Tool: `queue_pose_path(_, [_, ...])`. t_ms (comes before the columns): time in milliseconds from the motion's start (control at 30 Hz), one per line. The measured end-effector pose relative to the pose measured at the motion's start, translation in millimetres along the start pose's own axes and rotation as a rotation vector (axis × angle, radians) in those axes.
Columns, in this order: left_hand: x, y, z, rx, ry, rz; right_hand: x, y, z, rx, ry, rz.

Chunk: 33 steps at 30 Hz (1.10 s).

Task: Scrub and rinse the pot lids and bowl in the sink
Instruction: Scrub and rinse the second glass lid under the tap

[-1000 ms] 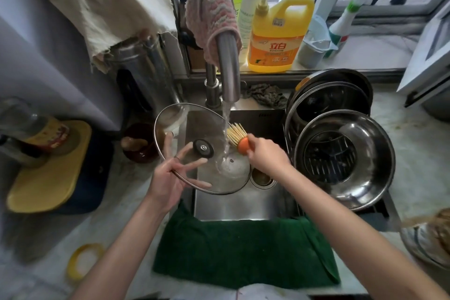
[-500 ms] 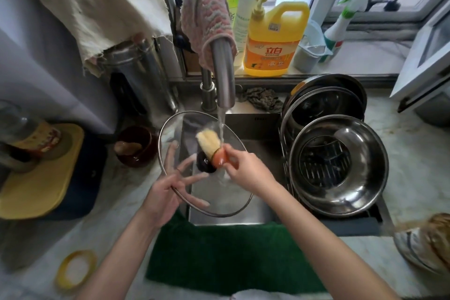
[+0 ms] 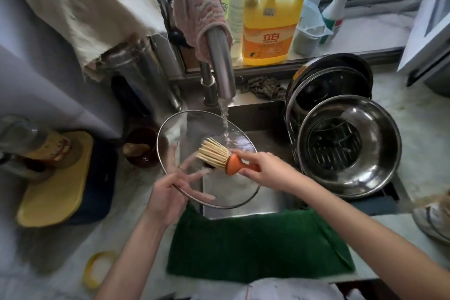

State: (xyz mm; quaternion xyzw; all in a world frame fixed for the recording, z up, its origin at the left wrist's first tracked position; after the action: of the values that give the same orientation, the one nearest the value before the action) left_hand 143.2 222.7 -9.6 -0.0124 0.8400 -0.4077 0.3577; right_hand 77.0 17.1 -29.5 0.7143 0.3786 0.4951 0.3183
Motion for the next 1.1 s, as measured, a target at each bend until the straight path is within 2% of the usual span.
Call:
queue_pose_path(67, [-1, 1, 2, -0.006, -0.007, -0.04, -26, 9, 7, -0.019, -0.137, -0.157])
queue_pose_path(133, [5, -4, 6, -0.01, 0.0, -0.045, -32, 14, 23, -0.096, -0.223, -0.145])
queue_pose_path(233, [11, -10, 13, -0.015, 0.018, -0.021, 7, 13, 38, -0.154, -0.104, 0.127])
queue_pose_path(300, [10, -11, 11, -0.009, 0.006, 0.006, 31, 10, 26, -0.028, 0.065, 0.212])
queue_pose_path(367, [10, -2, 9, -0.017, -0.003, -0.051, 27, 11, 8, 0.127, 0.171, 0.118])
queue_pose_path(433, [12, 4, 5, 0.013, 0.009, -0.146, 2, 22, 3, 0.159, 0.13, -0.062])
queue_pose_path(500, [13, 4, 3, 0.052, 0.032, -0.187, -14, 32, 11, 0.073, -0.022, -0.189])
queue_pose_path(567, [14, 0, 6, 0.046, 0.053, -0.141, -6, 28, 26, -0.021, -0.103, -0.199])
queue_pose_path(667, [12, -2, 8, 0.06, 0.051, -0.025, 31, 11, 27, 0.026, 0.064, -0.01])
queue_pose_path(733, [8, 3, 7, 0.054, 0.038, -0.05, 28, 12, 6, 0.117, 0.155, -0.06])
queue_pose_path(800, [2, 8, 4, 0.065, 0.041, -0.129, 3, 22, -3, 0.096, 0.089, -0.17])
queue_pose_path(900, [1, 6, 2, 0.096, 0.061, -0.136, -23, 33, 14, -0.064, -0.19, -0.314])
queue_pose_path(933, [3, 3, 3, 0.104, 0.077, -0.121, -16, 29, 23, -0.106, -0.227, -0.299])
queue_pose_path(1000, [4, -1, 7, 0.112, 0.112, -0.094, 16, 18, 34, -0.148, -0.158, -0.177])
queue_pose_path(1100, [2, 2, 9, 0.143, 0.092, -0.09, 40, 15, 17, -0.045, 0.082, -0.107])
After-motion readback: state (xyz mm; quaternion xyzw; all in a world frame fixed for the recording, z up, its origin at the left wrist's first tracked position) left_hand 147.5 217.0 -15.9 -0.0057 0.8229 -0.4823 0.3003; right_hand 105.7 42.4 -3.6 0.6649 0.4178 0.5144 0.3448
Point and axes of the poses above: each hand's wrist, its own z-axis towards the middle knuckle, its own y-axis out of the back of the hand, x = y × z, the point moved 4 cm from there along z, towards the middle knuckle, and after that the axes turned 11 degrees about -z, right-handed, at the moved point
